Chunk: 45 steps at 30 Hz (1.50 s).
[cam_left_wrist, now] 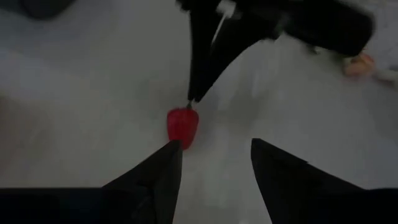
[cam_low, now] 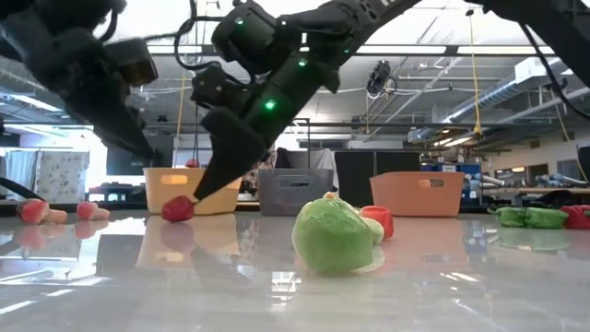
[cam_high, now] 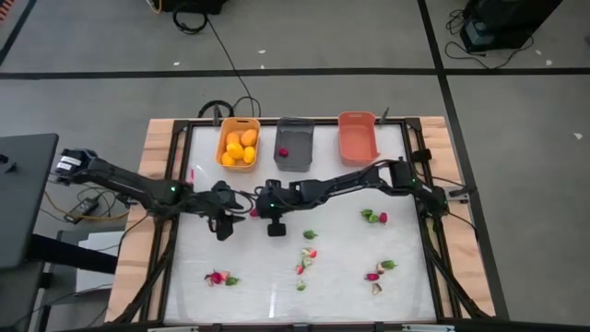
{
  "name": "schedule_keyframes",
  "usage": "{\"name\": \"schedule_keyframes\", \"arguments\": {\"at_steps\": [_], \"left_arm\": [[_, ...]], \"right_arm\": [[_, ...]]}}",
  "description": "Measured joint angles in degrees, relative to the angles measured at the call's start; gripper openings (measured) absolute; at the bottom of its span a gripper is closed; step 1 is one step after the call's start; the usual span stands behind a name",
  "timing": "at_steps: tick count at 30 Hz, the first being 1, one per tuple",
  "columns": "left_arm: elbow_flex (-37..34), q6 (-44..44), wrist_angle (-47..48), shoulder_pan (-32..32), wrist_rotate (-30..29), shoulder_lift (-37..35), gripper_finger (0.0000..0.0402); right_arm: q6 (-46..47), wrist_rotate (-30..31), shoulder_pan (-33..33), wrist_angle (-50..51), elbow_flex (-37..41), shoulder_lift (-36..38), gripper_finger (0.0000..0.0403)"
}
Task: Sort produce into baskets
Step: Put the red chili pepper into the black bin
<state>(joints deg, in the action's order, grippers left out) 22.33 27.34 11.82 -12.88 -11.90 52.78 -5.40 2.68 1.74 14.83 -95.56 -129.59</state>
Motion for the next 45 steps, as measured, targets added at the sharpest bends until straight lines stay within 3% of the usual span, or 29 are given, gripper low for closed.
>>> {"name": "schedule_keyframes", "arguments": {"at_steps": [3,12,18,24,29,35,45], "left_arm": [[-1.8,-1.4,-6.4,0.0,-0.6,3.2,0.0213],[-2.1,-6.0,-13.4,0.0,-4.1,13.2,0.0266],[-2.1,-7.8,-17.3,0.6,-7.1,18.3,0.0282],[-2.1,-9.8,-21.4,0.9,-4.4,21.9,0.0282],[-2.1,-10.3,-23.3,0.9,-3.4,24.3,0.0282],[-2.1,-10.6,-26.2,0.9,-3.2,27.1,0.0246],[-2.1,-7.6,-28.3,3.5,-3.9,28.3,0.0129]], "right_arm": [[0.7,0.2,0.1,-2.7,2.8,1.3,0.0002],[2.0,-0.6,0.0,-4.4,5.0,1.7,0.001],[2.8,-1.2,0.0,-3.6,5.1,1.7,0.0081],[3.5,-1.2,0.0,-2.5,5.1,1.7,0.0152],[6.2,-1.2,0.0,-0.5,5.1,1.8,0.0184],[8.4,-1.2,0.1,1.2,5.1,4.6,0.0192],[11.2,-0.1,0.1,5.7,7.5,10.8,0.019]]}}
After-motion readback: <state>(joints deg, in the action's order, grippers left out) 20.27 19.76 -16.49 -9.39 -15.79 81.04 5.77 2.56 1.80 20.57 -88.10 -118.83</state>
